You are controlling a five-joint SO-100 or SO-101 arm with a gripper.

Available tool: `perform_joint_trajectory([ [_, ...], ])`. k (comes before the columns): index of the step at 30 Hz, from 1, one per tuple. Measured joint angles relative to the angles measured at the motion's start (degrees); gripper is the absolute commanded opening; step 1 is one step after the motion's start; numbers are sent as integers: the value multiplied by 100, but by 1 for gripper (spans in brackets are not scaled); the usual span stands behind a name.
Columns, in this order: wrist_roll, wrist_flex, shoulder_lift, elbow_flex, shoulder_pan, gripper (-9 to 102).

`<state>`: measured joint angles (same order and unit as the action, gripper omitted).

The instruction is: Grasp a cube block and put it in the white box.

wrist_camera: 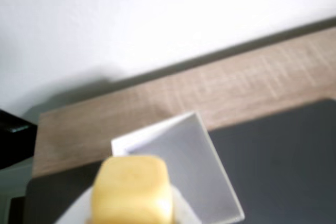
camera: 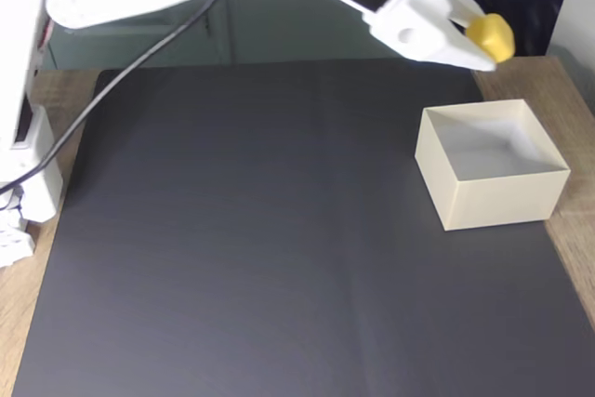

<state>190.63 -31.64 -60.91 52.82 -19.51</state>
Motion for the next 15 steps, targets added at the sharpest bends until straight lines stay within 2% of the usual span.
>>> perform_joint_trajectory([
  [6, -79, -70, 940, -923, -18, 0],
  [15, -97, -97, 1397, -1011, -18, 0],
])
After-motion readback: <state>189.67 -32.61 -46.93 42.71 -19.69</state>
